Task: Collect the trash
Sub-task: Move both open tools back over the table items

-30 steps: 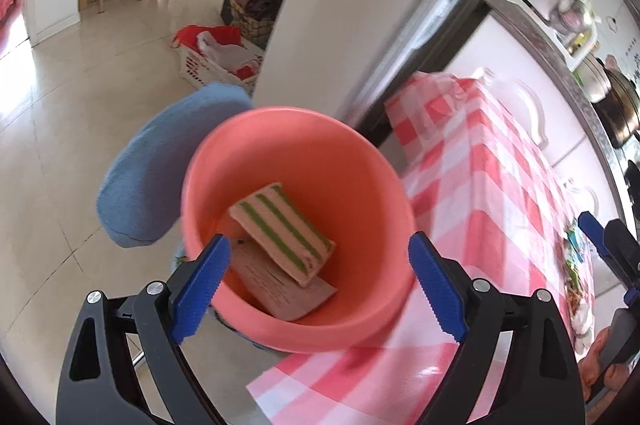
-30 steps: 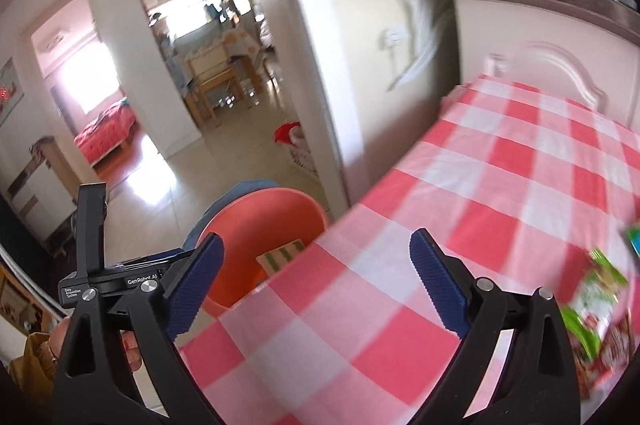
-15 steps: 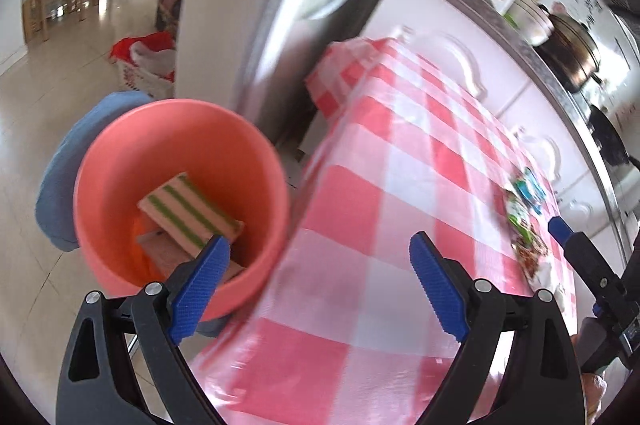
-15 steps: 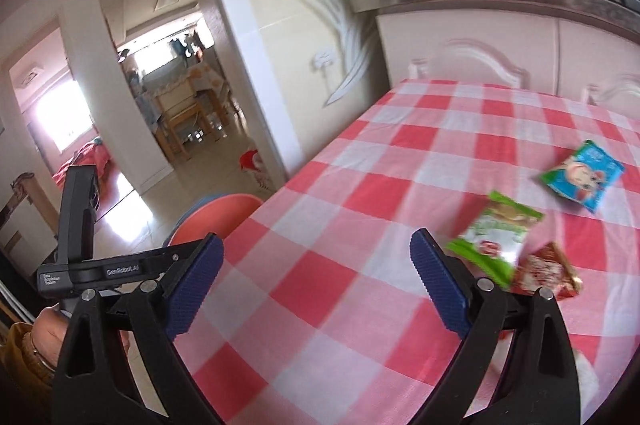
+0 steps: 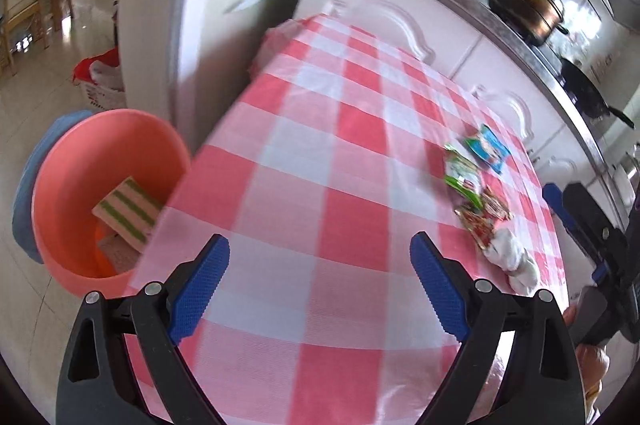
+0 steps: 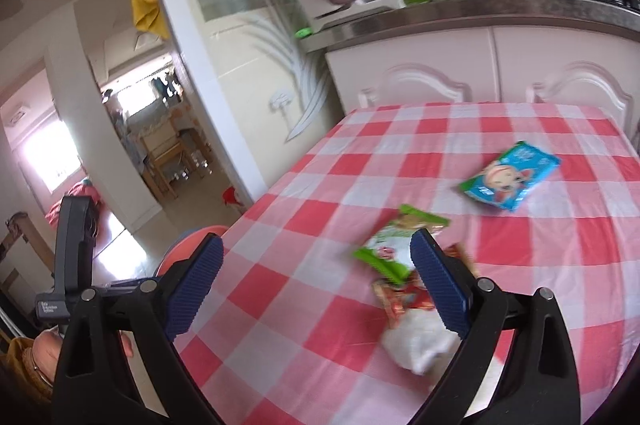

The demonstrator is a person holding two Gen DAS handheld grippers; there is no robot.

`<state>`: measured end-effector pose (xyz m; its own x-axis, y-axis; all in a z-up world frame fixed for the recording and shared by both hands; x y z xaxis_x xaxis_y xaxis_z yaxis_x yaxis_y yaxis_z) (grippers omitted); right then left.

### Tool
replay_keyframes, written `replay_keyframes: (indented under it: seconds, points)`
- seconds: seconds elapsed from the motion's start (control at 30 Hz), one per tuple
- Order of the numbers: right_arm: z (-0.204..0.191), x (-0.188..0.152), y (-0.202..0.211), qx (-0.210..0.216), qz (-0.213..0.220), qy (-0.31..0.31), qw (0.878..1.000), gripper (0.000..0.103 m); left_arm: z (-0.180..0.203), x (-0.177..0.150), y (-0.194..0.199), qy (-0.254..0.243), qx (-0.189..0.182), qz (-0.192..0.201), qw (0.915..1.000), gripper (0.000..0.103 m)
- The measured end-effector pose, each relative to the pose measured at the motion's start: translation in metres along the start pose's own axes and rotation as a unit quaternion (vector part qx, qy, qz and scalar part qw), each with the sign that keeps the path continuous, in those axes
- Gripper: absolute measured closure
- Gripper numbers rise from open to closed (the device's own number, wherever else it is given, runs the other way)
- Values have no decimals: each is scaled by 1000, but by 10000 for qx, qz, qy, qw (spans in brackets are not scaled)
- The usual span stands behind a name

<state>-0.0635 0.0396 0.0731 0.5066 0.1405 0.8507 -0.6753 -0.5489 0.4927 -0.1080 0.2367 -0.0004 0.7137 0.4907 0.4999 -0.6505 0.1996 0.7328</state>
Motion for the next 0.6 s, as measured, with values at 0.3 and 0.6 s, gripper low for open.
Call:
replay_keyframes:
  seconds: [0.3, 0.6]
  points:
    - [58, -15, 31, -197, 64, -540, 9983, 8, 44, -18, -4, -442, -110, -184, 9988, 12]
    - [98, -34, 49, -355, -227, -589, 9974, 8, 79, -32, -11, -733, -102, -364, 9966, 12]
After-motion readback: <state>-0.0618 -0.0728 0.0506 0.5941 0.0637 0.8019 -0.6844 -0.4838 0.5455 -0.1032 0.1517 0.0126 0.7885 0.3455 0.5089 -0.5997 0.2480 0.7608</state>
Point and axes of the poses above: each gripper's, at about its wrist camera, not at the fingertips, and y roughly against the way its jaws point, z to its right, x to its top, the point moved 3 cm from there along -y, roughly the way its jaws point, and after that the axes turned 12 degrees about y, right-handed, at the moved point
